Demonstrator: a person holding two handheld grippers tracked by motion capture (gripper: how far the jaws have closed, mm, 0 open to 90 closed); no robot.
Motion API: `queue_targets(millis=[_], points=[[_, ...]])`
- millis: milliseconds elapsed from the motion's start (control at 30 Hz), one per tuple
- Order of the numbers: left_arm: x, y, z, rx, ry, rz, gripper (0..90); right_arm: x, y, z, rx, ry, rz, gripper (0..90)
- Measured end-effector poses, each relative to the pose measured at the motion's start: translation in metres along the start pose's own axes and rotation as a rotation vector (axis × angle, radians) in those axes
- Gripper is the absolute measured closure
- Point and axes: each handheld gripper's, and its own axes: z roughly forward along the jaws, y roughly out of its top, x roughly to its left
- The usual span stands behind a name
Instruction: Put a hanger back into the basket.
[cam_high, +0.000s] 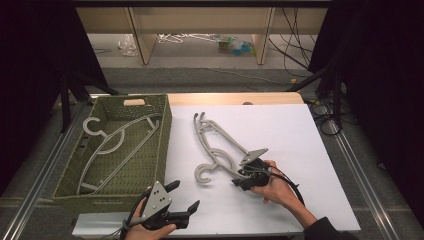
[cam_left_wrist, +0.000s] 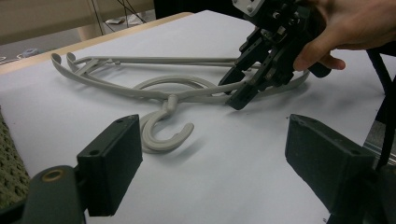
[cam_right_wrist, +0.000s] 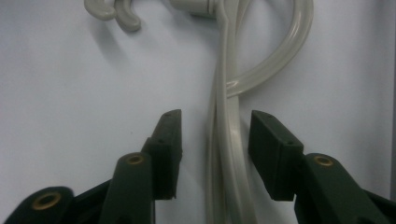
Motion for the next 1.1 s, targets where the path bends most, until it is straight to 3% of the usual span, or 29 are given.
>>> queue_targets(millis=[133,300,533,567,633,900,1100], points=[[0.001,0.0,0.001,-0.001,-0.003,0.012,18.9,0.001,0.004,0.002,0.006,0.0,-0.024,64.0],[0.001,0.0,0.0,0.0,0.001,0.003,19.0,0.004,0.006,0.001,0.01,-0.012,-0.017,73.1],[0.001,0.0,-0.001,0.0,0.003,0.007,19.0,0.002,0.009,-0.007,-0.003,-0.014,-0.066,79.8],[0.002,0.001,-0.001,0.001,0.004,0.022,19.1,0.003,0.011,-0.012,0.009,-0.01,-0.087,80.0],[0.001,0.001,-0.001,0.001,0.003,0.01,19.1,0.002,0.012,-0.015,0.004,-0.018,-0.102,80.0],[0.0,-0.001,0.001,0.022,0.016,0.037,19.5,-0.002,0.015,-0.033,-0.022,-0.015,-0.121,80.6],[-0.003,-0.001,0.01,0.04,0.019,0.062,19.7,-0.011,0.017,-0.07,-0.086,0.016,-0.146,81.3]])
